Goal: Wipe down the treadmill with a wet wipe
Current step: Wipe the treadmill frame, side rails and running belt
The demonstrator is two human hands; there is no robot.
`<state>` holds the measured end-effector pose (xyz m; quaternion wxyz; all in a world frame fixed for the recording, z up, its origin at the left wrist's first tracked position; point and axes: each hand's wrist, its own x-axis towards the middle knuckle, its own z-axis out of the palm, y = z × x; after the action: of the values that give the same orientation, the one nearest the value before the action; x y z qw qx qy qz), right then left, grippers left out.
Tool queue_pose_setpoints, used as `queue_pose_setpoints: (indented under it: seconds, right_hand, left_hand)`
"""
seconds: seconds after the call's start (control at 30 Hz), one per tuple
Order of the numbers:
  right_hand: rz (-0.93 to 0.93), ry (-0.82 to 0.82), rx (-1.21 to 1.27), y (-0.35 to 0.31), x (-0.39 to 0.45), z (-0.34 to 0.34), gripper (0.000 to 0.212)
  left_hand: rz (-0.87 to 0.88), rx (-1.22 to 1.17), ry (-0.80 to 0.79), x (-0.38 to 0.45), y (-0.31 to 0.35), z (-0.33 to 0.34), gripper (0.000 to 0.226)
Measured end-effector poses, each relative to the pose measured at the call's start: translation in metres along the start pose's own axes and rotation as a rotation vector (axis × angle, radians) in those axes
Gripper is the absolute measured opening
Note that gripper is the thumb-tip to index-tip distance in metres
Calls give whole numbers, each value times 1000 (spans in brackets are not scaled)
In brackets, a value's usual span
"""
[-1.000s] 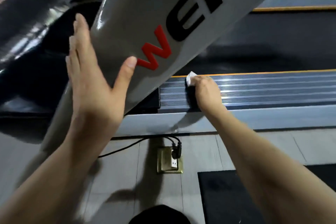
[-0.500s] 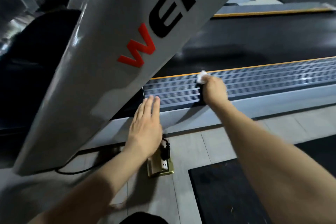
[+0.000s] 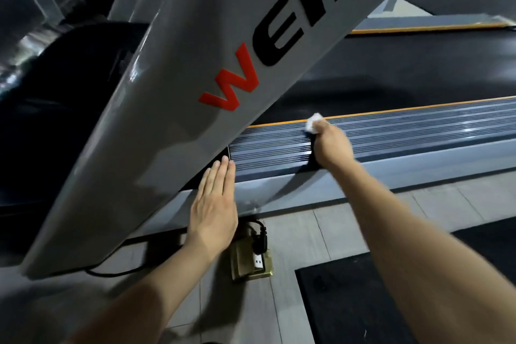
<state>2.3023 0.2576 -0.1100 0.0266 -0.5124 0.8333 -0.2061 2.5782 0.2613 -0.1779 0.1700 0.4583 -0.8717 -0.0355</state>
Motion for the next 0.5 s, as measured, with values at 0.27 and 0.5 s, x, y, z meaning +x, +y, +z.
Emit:
queue_pose_setpoints:
  seconds: [0.27,0.5]
  right_hand:
    - [-493,-31,136,-62,-80,63,46]
    - [34,126,36,18,-64,30,44]
  left_hand:
    - [30,35,79,-2,-1,6,97]
    - [5,-8,46,-4,9,8,97]
